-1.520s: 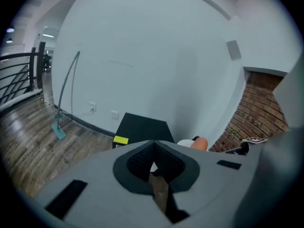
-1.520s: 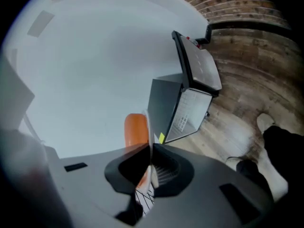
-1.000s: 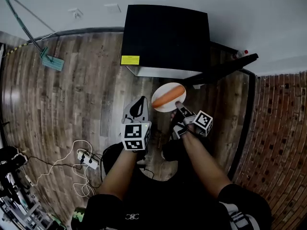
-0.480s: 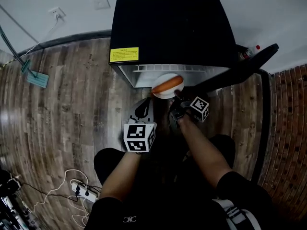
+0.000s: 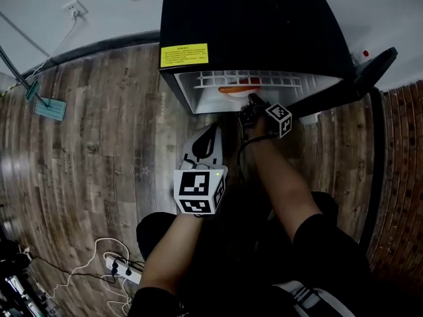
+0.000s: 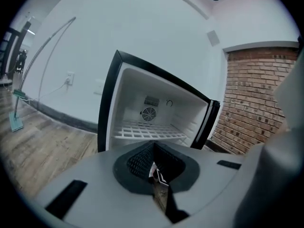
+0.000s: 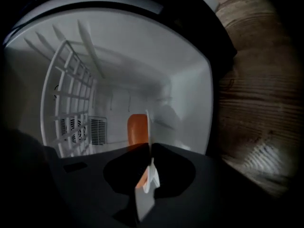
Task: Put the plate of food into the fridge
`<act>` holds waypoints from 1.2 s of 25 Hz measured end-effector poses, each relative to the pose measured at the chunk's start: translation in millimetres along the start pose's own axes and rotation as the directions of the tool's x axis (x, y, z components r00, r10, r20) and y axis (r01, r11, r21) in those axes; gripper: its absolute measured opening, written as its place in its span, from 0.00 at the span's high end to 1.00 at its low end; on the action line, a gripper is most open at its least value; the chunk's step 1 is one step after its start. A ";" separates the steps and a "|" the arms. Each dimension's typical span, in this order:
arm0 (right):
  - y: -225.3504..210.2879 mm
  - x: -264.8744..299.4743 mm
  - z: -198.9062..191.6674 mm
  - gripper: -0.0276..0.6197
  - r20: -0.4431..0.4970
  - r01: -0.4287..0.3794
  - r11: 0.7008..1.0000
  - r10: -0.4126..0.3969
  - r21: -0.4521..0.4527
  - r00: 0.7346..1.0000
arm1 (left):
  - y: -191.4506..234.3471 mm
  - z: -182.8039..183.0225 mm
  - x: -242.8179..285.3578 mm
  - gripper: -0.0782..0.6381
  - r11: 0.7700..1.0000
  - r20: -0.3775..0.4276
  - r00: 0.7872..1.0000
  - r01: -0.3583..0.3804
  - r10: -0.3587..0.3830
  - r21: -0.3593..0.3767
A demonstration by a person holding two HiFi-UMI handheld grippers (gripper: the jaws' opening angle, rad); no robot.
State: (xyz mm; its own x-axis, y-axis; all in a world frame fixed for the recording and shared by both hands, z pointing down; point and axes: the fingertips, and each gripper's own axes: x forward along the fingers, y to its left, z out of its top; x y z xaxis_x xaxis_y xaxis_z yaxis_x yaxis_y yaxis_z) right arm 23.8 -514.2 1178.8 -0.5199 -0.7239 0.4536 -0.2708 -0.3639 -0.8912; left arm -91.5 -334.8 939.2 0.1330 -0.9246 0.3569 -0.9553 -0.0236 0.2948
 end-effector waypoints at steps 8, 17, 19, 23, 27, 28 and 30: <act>-0.3 19.9 10.3 0.89 0.061 0.080 0.984 -0.071 -0.160 0.996 | -4.1 -7.4 -6.3 0.89 0.998 -0.018 0.999 0.048 -0.048 0.027; -18.4 23.9 13.4 0.82 0.126 0.280 0.763 -0.256 -0.582 0.958 | -0.6 -12.0 -2.9 0.89 0.999 -0.025 0.999 0.048 -0.049 -0.011; -23.2 20.3 15.5 0.78 0.170 0.327 0.662 -0.292 -0.675 0.941 | -4.7 -11.6 -0.6 0.89 0.998 -0.021 0.998 0.056 -0.056 -0.010; -20.5 11.4 21.4 0.70 0.261 0.381 0.489 -0.297 -0.784 0.918 | -5.6 -12.1 4.8 0.89 0.998 -0.021 0.998 0.056 -0.056 -0.002; -21.5 -4.2 7.8 0.94 0.173 0.315 0.432 -0.337 -0.845 0.925 | 3.9 -16.7 10.6 0.89 1.000 -0.015 1.000 0.016 -0.016 0.023; -18.9 -7.7 -2.8 0.94 0.121 0.255 0.386 -0.339 -0.886 0.933 | 7.7 -18.8 13.1 0.89 1.000 -0.019 1.000 0.006 -0.006 0.015; -8.7 -15.1 -22.8 0.94 0.032 0.121 0.262 -0.321 -0.958 0.946 | 14.3 -20.8 19.0 0.89 1.000 -0.022 1.000 -0.010 0.010 -0.011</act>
State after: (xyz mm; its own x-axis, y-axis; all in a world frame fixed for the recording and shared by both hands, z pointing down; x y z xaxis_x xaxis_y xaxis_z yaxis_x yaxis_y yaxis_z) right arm 15.5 -486.7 1179.9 -0.3791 -0.5868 0.7155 -0.9096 0.3785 -0.1716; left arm -97.1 -344.8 968.7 0.1291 -0.9163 0.3790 -0.9535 -0.0097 0.3012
